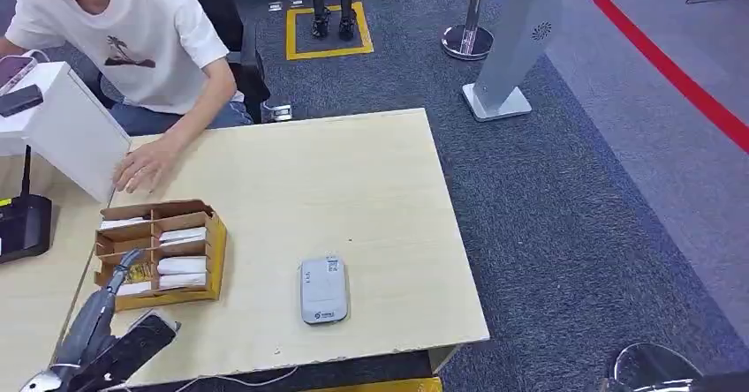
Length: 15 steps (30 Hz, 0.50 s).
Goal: Pass the card to the sensor for recognition and then transmit it.
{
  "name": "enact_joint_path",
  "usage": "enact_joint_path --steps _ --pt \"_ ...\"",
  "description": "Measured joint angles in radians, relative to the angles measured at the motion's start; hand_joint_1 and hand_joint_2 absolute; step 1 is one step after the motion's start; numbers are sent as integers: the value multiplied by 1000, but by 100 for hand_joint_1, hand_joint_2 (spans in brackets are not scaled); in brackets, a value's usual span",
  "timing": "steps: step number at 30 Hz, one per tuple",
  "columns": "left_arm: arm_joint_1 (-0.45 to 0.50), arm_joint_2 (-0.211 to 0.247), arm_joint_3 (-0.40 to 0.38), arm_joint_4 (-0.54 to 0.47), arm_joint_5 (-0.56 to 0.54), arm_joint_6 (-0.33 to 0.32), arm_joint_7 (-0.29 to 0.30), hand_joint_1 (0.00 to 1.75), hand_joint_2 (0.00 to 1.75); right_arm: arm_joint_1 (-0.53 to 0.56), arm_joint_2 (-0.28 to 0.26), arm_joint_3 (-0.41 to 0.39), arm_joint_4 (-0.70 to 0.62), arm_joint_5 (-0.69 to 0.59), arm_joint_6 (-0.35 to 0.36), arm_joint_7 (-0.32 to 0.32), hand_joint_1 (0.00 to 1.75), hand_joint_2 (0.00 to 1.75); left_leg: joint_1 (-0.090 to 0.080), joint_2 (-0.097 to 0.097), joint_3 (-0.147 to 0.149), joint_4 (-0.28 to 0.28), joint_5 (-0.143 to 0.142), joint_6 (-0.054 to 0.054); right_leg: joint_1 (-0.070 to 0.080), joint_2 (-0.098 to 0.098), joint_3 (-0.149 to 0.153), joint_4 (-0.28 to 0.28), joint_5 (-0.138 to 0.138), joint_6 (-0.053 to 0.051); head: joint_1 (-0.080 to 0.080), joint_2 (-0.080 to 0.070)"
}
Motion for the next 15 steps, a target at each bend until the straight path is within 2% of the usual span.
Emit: enact_joint_path --steps 7,11,15 --pt "13 126 45 0 5 -76 59 0 175 -2 0 -9 0 8 3 1 0 0 0 0 0 0 0 0 0 0 0 0 0 0 0 0" --pt "24 178 63 0 21 -99 79 0 175 -3 0 -11 0 14 4 2 0 0 0 0 0 0 0 0 0 0 0 0 0 0 0 0" --pt "40 209 69 -3 30 -106 92 0 175 -5 0 -11 1 20 4 4 0 0 0 0 0 0 0 0 0 0 0 0 0 0 0 0"
